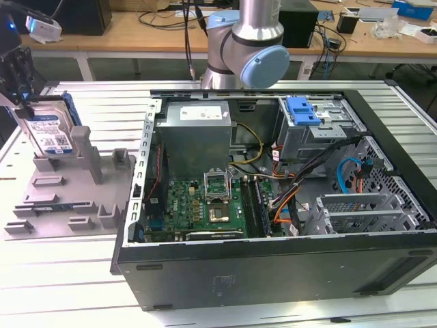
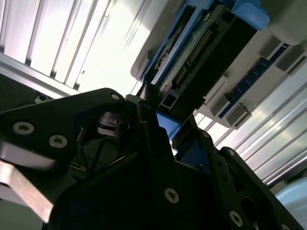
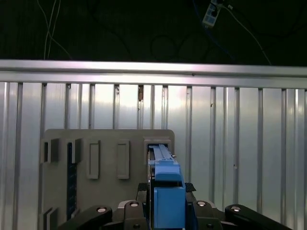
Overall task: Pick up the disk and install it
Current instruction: 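Pick up the disk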
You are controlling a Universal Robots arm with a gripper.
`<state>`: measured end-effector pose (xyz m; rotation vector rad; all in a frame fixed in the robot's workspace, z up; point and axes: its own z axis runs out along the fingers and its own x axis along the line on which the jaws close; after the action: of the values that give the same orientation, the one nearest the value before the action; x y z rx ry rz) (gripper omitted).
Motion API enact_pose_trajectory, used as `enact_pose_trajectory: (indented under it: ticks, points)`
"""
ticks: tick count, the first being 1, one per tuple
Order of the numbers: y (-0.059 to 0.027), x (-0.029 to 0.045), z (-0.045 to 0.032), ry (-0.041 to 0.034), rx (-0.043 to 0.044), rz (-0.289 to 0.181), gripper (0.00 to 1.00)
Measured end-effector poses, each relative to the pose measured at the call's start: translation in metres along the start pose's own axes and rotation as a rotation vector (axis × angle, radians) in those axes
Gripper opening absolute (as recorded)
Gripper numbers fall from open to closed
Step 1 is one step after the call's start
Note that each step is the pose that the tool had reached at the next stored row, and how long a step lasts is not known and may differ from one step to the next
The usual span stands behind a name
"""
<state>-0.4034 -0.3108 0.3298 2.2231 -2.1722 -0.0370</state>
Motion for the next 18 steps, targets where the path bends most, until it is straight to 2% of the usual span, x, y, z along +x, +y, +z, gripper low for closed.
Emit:
enact_pose_trajectory:
  ticks: [18]
  points:
    - [0.0014, 0.0002, -0.0358, 0.0033, 0.0001, 0.000, 0.37]
